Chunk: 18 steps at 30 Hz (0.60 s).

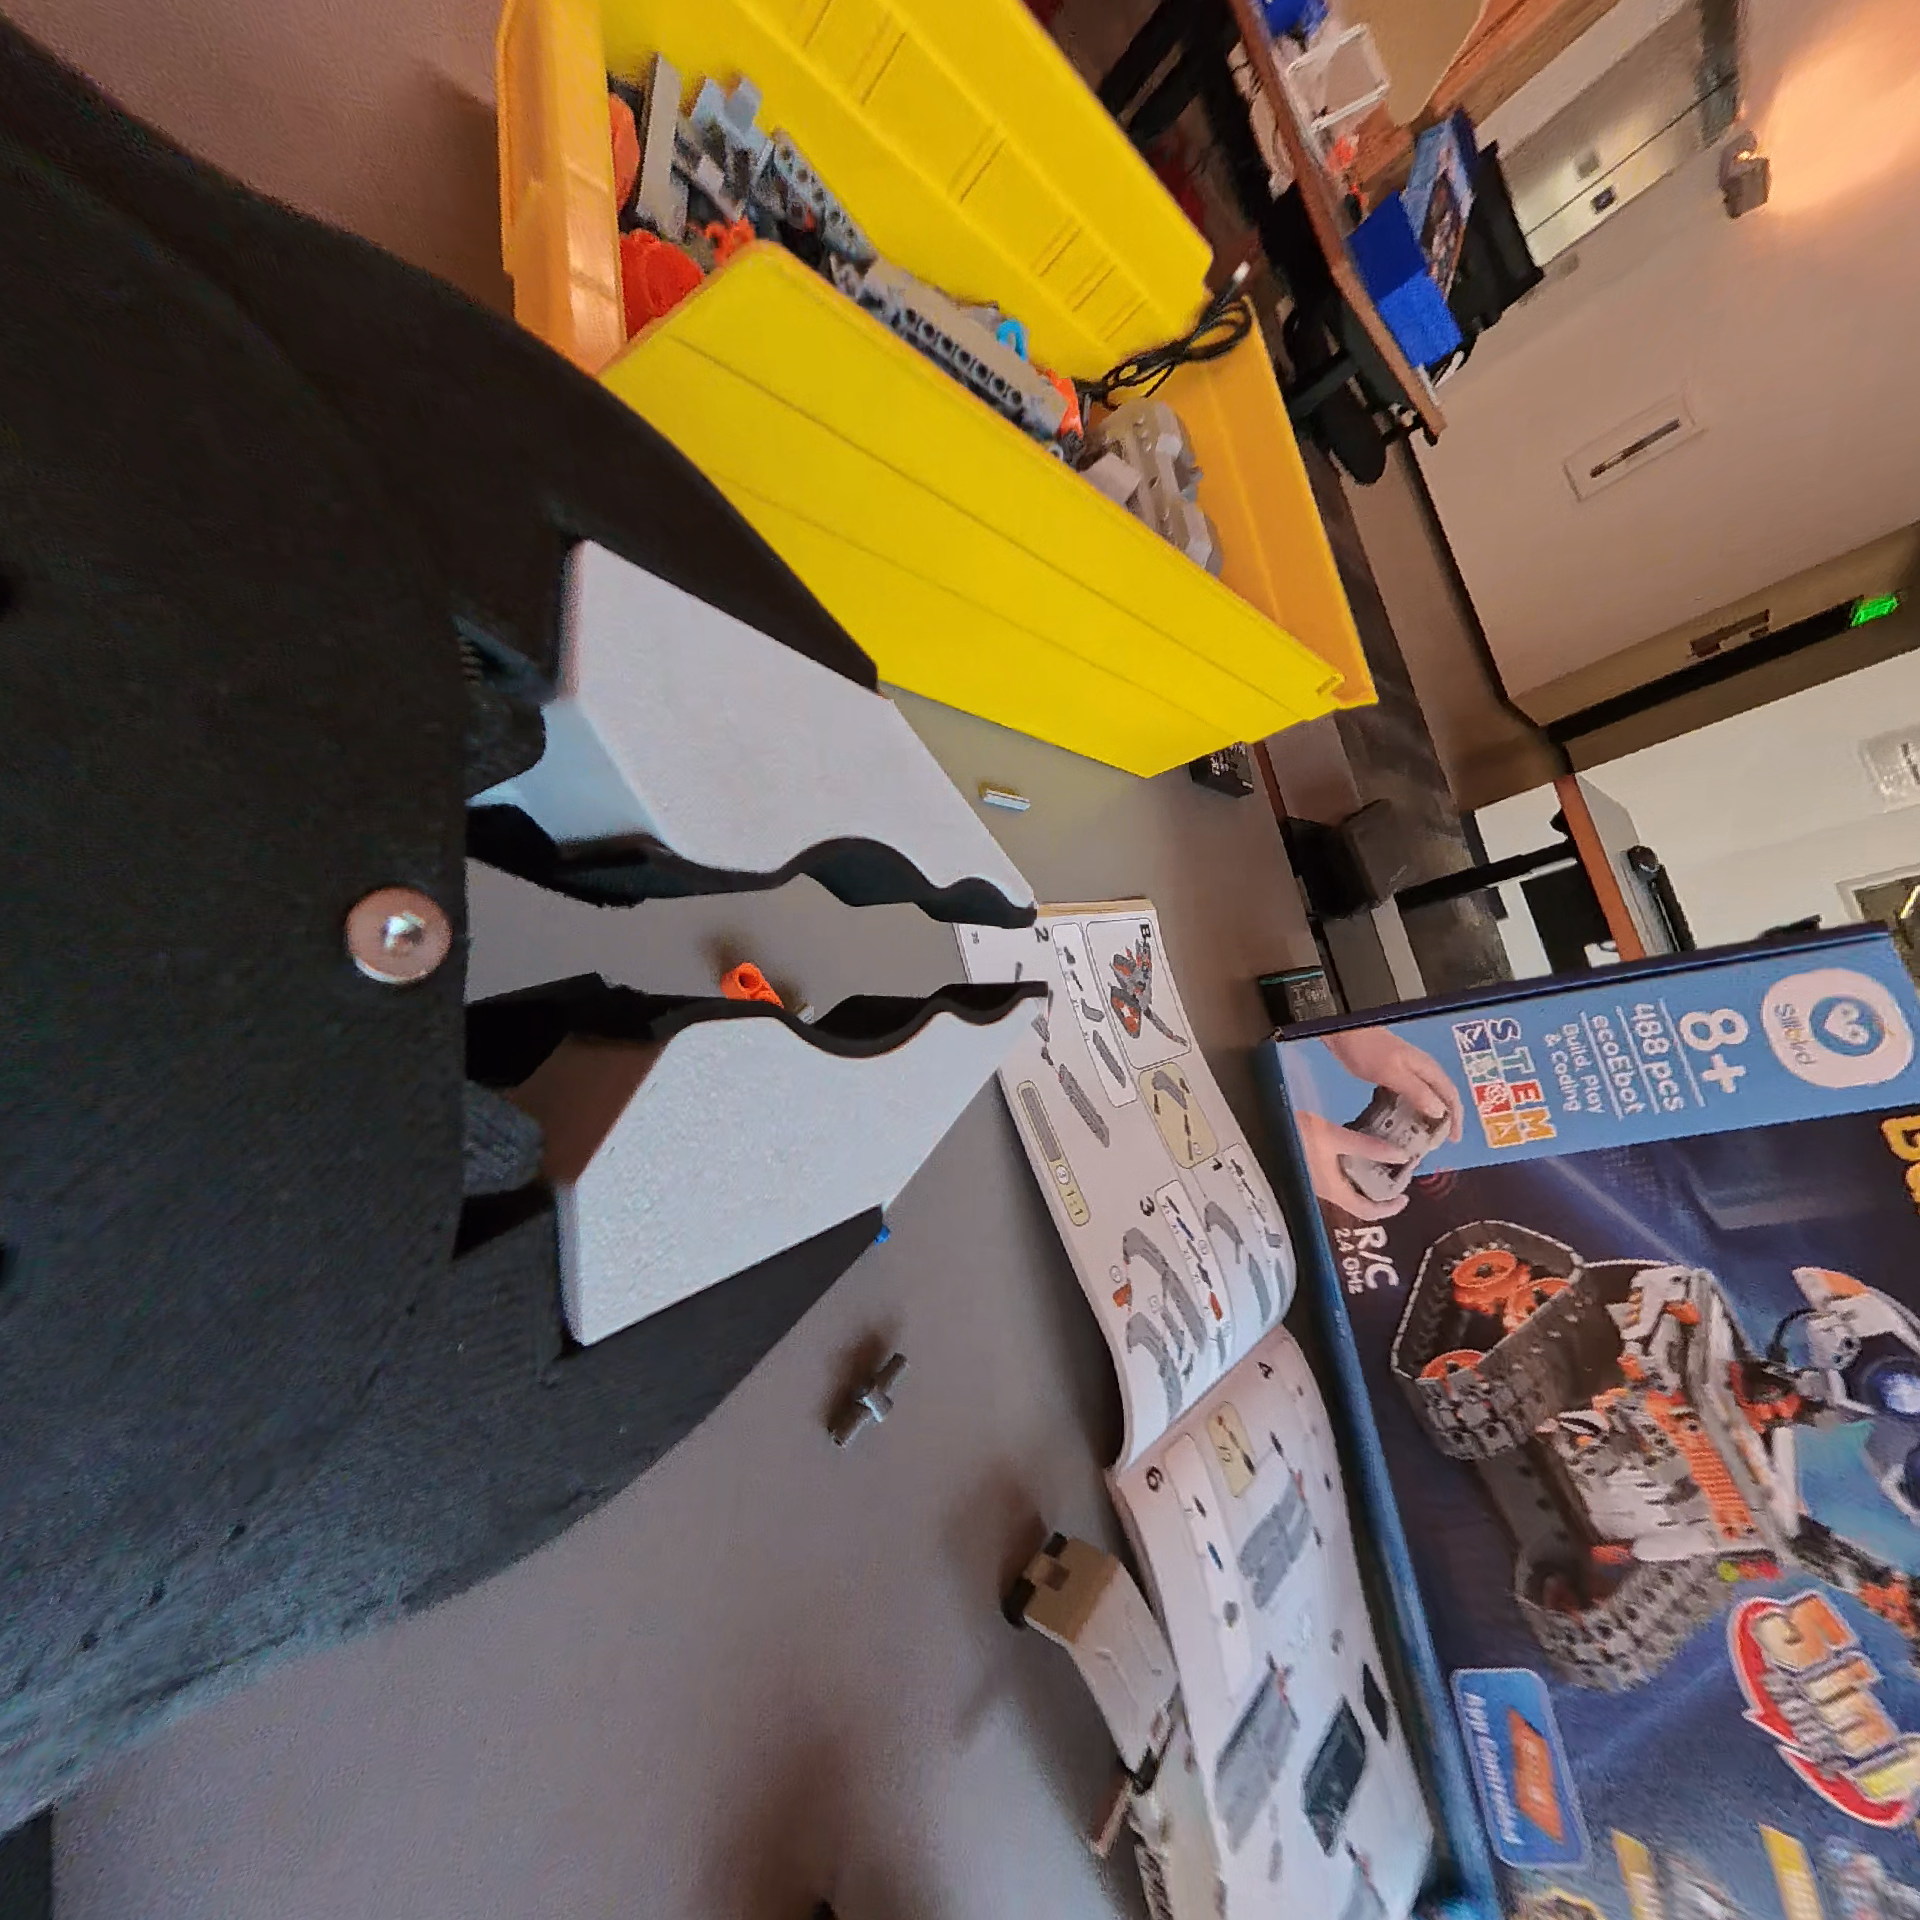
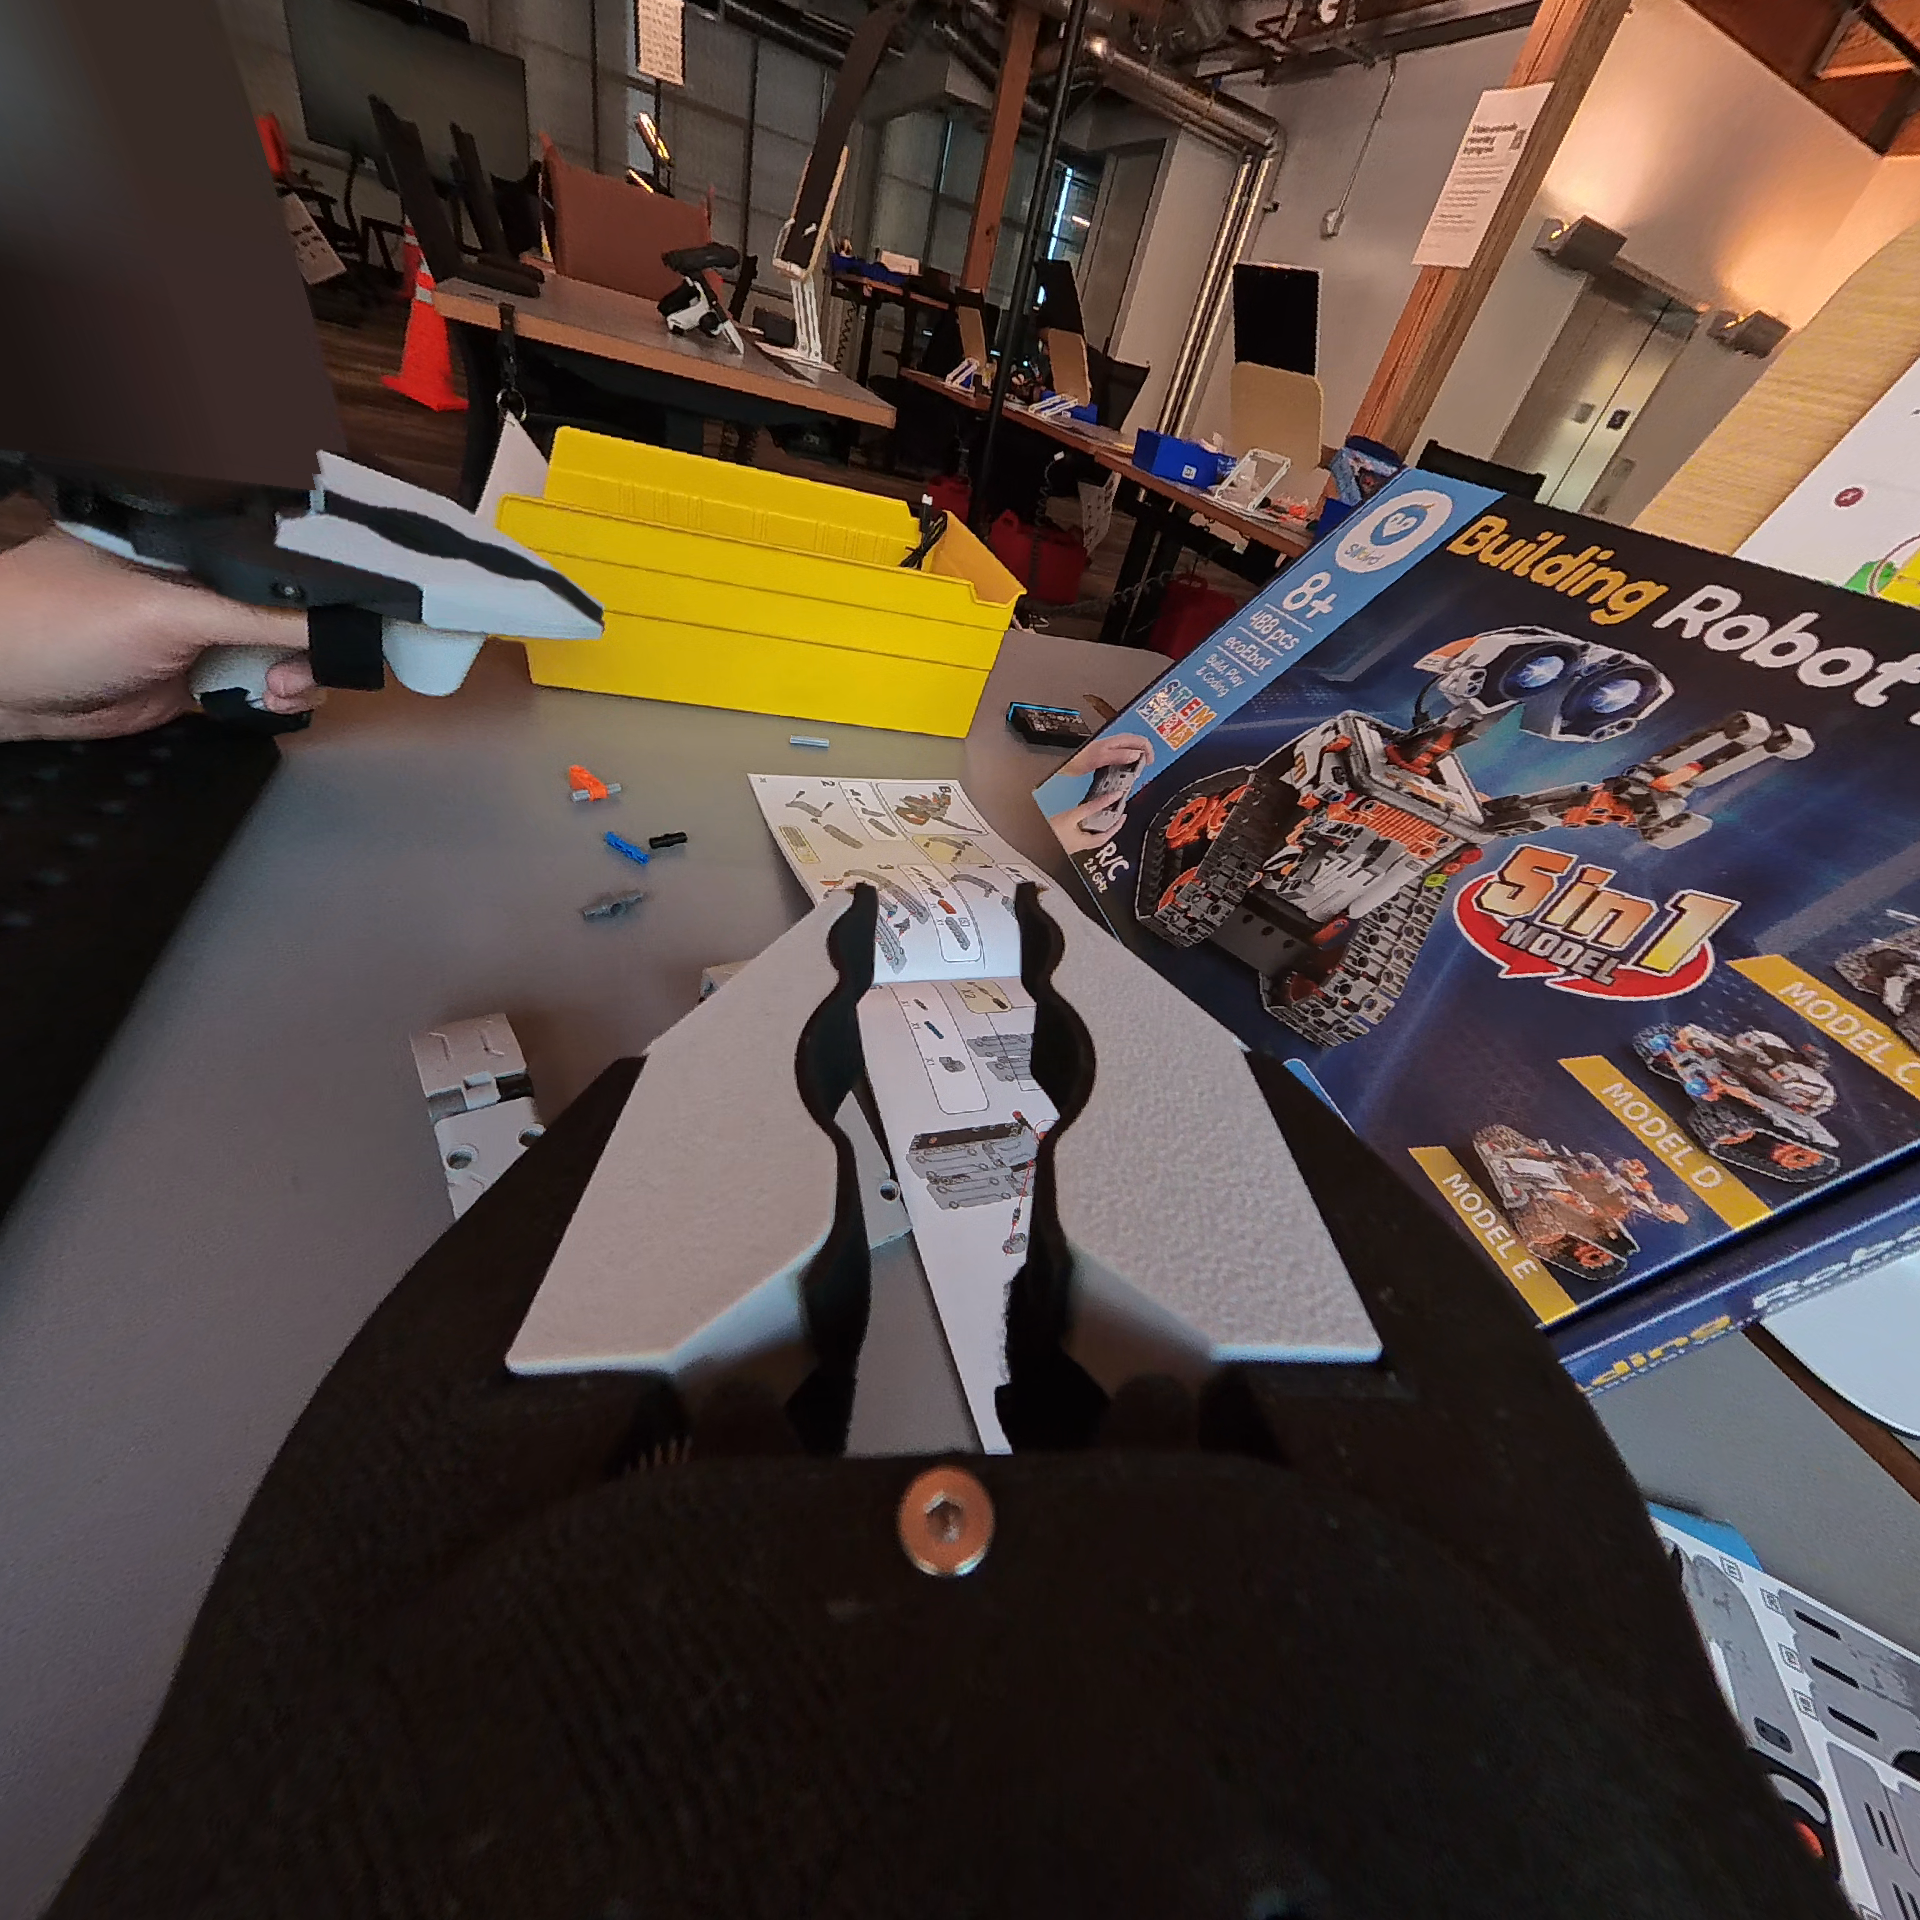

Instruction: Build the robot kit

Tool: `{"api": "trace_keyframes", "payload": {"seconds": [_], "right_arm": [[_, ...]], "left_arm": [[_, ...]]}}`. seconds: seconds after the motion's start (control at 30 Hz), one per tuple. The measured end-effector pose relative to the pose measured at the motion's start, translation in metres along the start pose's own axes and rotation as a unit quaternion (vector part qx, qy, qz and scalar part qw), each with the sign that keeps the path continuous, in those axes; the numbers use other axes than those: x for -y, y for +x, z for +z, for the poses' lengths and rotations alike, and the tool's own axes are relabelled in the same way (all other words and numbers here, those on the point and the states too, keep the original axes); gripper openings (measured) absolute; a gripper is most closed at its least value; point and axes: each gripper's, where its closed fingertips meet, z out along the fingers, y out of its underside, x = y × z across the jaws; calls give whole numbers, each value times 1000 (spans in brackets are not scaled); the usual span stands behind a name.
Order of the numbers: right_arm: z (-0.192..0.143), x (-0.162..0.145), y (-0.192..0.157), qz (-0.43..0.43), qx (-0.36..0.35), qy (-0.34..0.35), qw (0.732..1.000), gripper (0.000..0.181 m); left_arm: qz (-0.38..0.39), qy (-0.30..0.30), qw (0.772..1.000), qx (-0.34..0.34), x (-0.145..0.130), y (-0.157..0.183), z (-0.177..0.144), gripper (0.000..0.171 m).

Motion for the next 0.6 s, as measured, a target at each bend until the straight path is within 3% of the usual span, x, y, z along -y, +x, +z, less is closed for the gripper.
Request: {"api": "trace_keyframes", "payload": {"seconds": [0.13, 0.47, 0.53, 0.6], "right_arm": [[0, -2, 2, 0, -5, -3, 1000, 27], [7, -22, -4, -13, 12, -45, 999, 26], [8, -26, -17, -16, 55, -52, 997, 25], [7, -33, -47, 12, 153, -72, 986, 28]], "left_arm": [[38, -5, 999, 8, -1, 6, 1, 9], [23, -9, 1000, 1, -2, 5, 3, 13], [22, -1, 1000, 1, 0, 5, 2, 13], [21, 3, 1000, 1, 1, 5, 1, 13]]}}
